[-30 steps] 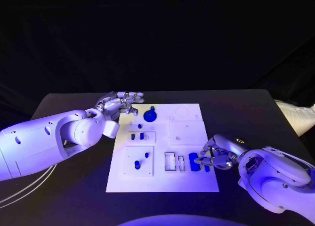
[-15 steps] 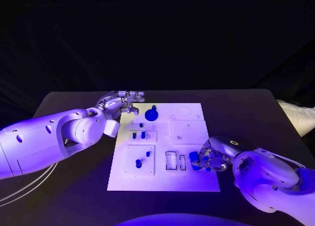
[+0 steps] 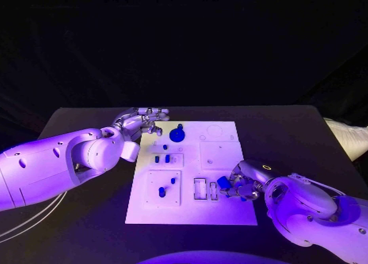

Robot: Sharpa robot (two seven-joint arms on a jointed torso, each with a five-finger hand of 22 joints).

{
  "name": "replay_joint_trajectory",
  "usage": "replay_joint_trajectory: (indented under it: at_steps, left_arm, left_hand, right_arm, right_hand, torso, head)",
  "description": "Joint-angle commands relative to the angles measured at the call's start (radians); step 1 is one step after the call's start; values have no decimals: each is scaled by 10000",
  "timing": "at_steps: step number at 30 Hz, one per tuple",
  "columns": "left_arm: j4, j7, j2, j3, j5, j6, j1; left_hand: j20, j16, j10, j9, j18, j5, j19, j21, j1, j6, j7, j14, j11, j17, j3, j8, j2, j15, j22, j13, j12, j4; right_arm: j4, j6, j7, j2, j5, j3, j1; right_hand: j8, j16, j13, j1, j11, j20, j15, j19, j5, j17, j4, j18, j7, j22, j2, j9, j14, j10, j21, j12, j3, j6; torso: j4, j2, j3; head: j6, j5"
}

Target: Assemble the parts on the task board

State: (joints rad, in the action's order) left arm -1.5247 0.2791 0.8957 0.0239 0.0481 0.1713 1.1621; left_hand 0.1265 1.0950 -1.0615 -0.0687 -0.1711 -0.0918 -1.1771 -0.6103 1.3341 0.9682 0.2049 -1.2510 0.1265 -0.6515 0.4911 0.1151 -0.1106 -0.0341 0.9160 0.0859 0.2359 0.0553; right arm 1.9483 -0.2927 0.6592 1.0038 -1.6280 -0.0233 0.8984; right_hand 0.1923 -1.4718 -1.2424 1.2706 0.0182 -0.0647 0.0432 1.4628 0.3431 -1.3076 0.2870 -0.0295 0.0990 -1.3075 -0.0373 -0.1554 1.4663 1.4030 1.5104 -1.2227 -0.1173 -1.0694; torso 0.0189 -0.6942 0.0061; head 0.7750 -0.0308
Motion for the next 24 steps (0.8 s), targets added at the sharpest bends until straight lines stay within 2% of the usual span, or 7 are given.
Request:
replay_joint_trajectory:
  at_steps: [1,6,10,12,15,19,24]
  left_arm:
    - [-31,-3,-14,-6,-24,-252,-1]
    - [-32,-5,-4,-6,-24,-255,-1]
    - [-27,-6,3,-6,-24,-263,-3]
    - [-27,-6,4,-6,-24,-264,-3]
    - [-23,-7,-1,-6,-24,-271,-5]
    - [-21,-17,-10,-5,-24,-292,-8]
    - [-24,-24,-7,-5,-24,-297,-10]
  left_hand:
    - [64,-32,104,1,-112,-55,-4,59,-17,-101,-1,54,1,9,-63,37,87,-14,-16,-7,32,-19]
    - [64,-32,104,1,-112,-55,-4,59,-17,-101,-1,54,1,9,-63,37,87,-14,-16,-7,32,-19]
    - [64,-32,104,1,-112,-55,-4,59,-17,-101,-1,54,1,9,-63,37,87,-14,-16,-7,32,-19]
    - [64,-32,104,1,-112,-55,-4,59,-17,-101,-1,54,1,9,-63,37,87,-14,-16,-7,32,-19]
    - [66,-29,113,0,-113,-55,-3,63,-19,-106,-1,57,1,11,-71,41,90,-15,-19,-7,41,-19]
    - [66,-29,116,0,-113,-56,-3,65,-14,-109,-2,59,0,15,-71,43,93,-15,-20,-8,44,-16]
    - [66,-29,116,0,-113,-56,-3,65,-14,-109,-2,59,0,15,-71,43,93,-15,-20,-8,44,-16]
  right_arm:
    - [-128,232,385,-22,181,88,-117]
    - [-21,-429,347,28,153,81,-124]
    - [261,-1267,197,201,275,6,-118]
    - [398,-1617,124,266,396,-36,-101]
    - [583,-1996,20,333,778,-84,-32]
    - [718,-2150,-53,319,1078,-111,38]
    - [706,-1788,-65,186,1432,-120,67]
  right_hand:
    - [61,-22,-23,160,-24,3,65,438,135,-755,0,67,-37,-1879,172,-56,685,56,51,-44,-88,-91]
    - [178,-28,-173,353,-84,41,113,466,418,-773,-15,77,-103,-1913,418,-178,690,141,74,-122,-56,-234]
    - [202,-26,-211,419,-105,59,132,470,559,-772,-18,78,-125,-1918,464,-225,690,163,76,-127,-67,-259]
    - [200,-26,-237,508,-115,76,147,476,825,-776,-29,80,-132,-1926,486,-260,691,172,82,-118,-71,-239]
    - [203,-18,-247,570,-122,84,152,476,966,-764,-34,80,-138,-1926,500,-290,689,174,81,-99,-78,-233]
    - [197,2,-188,698,-130,97,161,460,1382,-734,-43,74,-141,-1908,519,-337,683,130,66,27,-71,-205]
    - [196,6,-180,704,-130,98,161,456,1401,-727,-43,73,-140,-1904,515,-341,681,125,63,42,-74,-202]
  torso:
    - [-22,5,-8]
    - [-29,6,9]
    - [-48,4,2]
    - [-44,2,-6]
    - [-54,-1,-5]
    - [-72,-11,-3]
    - [-78,-11,-16]
  head:
    - [-5,29]
    - [-3,21]
    - [-1,36]
    - [-10,44]
    - [-39,66]
    - [-43,88]
    - [-21,95]
